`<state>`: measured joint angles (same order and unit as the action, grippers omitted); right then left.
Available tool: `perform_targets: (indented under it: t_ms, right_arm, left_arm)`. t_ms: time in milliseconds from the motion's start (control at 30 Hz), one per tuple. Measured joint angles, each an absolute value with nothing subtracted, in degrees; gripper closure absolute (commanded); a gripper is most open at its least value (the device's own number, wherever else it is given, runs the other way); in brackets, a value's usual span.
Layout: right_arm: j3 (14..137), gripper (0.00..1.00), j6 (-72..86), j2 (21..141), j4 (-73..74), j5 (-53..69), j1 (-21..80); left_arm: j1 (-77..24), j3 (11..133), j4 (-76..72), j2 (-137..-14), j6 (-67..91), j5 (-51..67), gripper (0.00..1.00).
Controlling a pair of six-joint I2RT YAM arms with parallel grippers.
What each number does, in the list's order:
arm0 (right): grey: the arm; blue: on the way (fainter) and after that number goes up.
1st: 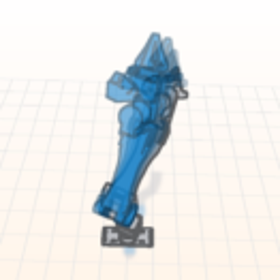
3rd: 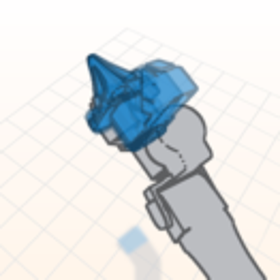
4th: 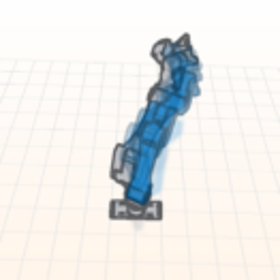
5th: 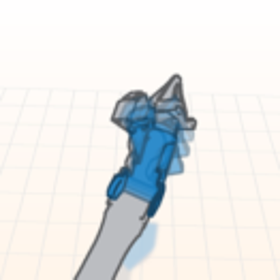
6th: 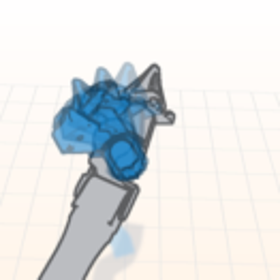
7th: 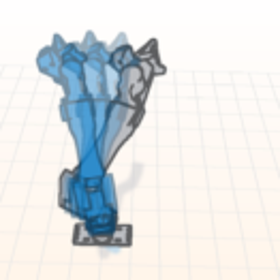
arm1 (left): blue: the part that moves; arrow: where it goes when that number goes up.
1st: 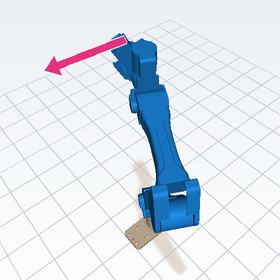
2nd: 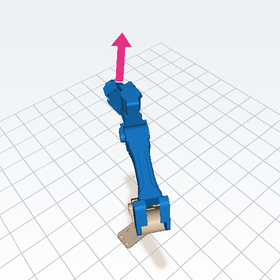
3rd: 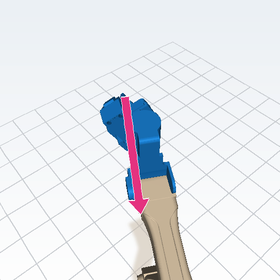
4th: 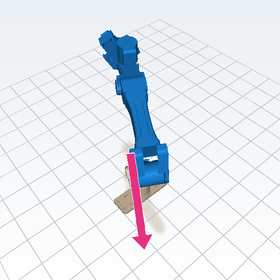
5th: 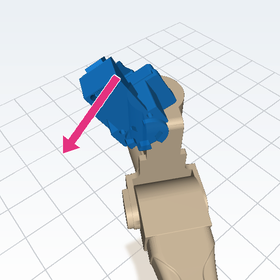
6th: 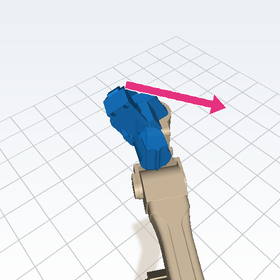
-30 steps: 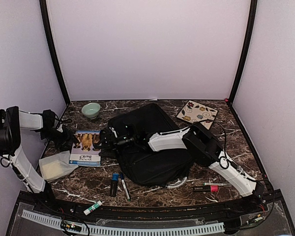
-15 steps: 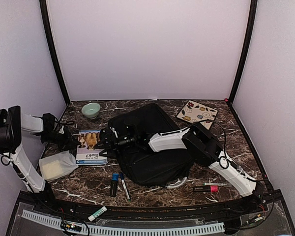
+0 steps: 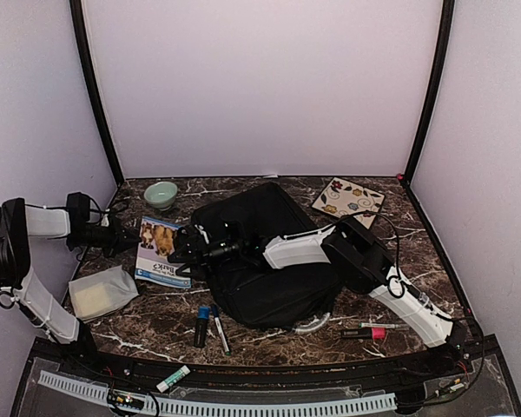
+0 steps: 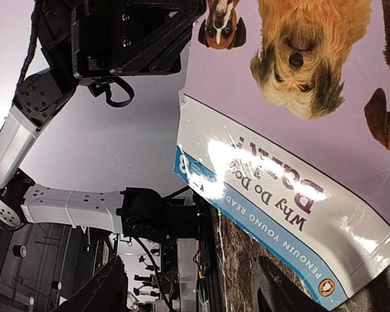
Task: Pack the student bag
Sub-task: Pick up the book at the center of the board.
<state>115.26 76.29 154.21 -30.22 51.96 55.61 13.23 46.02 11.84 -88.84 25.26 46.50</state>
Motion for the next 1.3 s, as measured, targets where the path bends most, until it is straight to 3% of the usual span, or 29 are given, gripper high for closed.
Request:
perform_targets:
  t_ms: [133, 367, 500, 667, 767, 1000, 1300]
  right_arm:
    - [115.09, 0.34, 75.94, 154.15, -30.33, 51.99, 55.59]
    - [114.87, 0.34, 75.7, 154.08, -30.48, 51.99, 55.55]
    - [114.72, 0.34, 75.7, 154.06, -30.74, 52.03, 55.51]
    - [114.59, 0.34, 75.72, 154.06, -31.14, 52.1, 55.48]
    - [114.32, 0.35, 75.72, 154.04, -31.66, 52.1, 55.46]
    - [113.73, 0.31, 71.7, 152.35, -28.08, 52.03, 55.37]
    - [115.68, 0.2, 53.91, 143.37, -7.05, 48.49, 52.1]
  left_arm:
    - [13.19, 45.25, 10.83, -88.84, 26.35, 48.03, 0.83]
    - [10.44, 45.28, 9.8, -89.95, 26.96, 49.43, 0.76]
    - [8.54, 45.3, 9.74, -91.39, 27.05, 49.34, 0.78]
    - [8.19, 46.15, 10.28, -91.42, 27.09, 48.49, 0.95]
    - [8.1, 47.0, 11.64, -91.33, 26.72, 47.24, 0.99]
    - [7.86, 53.12, 20.99, -84.31, 24.51, 39.24, 1.0]
    - [7.14, 64.99, 27.64, -71.9, 23.16, 34.87, 1.0]
